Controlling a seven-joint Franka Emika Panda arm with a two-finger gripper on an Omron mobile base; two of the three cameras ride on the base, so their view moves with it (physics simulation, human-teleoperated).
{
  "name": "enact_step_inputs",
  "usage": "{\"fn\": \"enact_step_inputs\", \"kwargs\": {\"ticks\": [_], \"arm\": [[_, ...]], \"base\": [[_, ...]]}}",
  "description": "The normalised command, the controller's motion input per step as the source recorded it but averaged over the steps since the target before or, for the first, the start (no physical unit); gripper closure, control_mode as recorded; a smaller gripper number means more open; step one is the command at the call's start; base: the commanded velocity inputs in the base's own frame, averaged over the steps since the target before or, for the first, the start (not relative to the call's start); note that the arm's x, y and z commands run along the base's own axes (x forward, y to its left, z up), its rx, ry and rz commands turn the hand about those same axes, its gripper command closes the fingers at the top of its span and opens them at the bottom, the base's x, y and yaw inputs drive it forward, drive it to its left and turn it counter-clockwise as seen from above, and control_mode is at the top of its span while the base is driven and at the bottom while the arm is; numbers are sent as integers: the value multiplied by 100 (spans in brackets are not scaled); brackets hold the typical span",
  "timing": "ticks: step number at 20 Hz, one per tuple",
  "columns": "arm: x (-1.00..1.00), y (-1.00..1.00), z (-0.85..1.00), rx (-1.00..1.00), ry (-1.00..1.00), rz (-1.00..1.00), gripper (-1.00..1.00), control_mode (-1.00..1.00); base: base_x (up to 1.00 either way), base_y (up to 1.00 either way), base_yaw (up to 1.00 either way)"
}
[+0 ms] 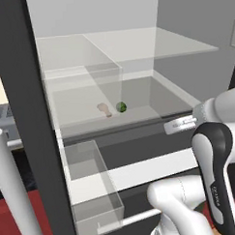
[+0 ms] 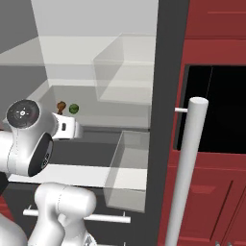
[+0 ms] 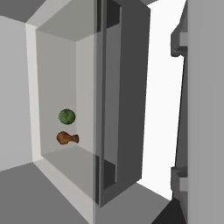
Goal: Take the cheese, chicken drumstick, and avocado from the fridge and place them on the plate on the dining counter to create an appetizer plate.
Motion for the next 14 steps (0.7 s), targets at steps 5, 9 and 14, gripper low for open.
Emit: {"fn": "enact_step_inputs", "kwargs": {"ticks": [5,9,14], "arm": [[6,16,-14,0,0,0,-100,-100],[39,36,-19,0,0,0,-100,-100],[85,18,-9,0,0,0,-100,-100]], "base": [[0,4,0],[0,0,0],[0,0,0]]}}
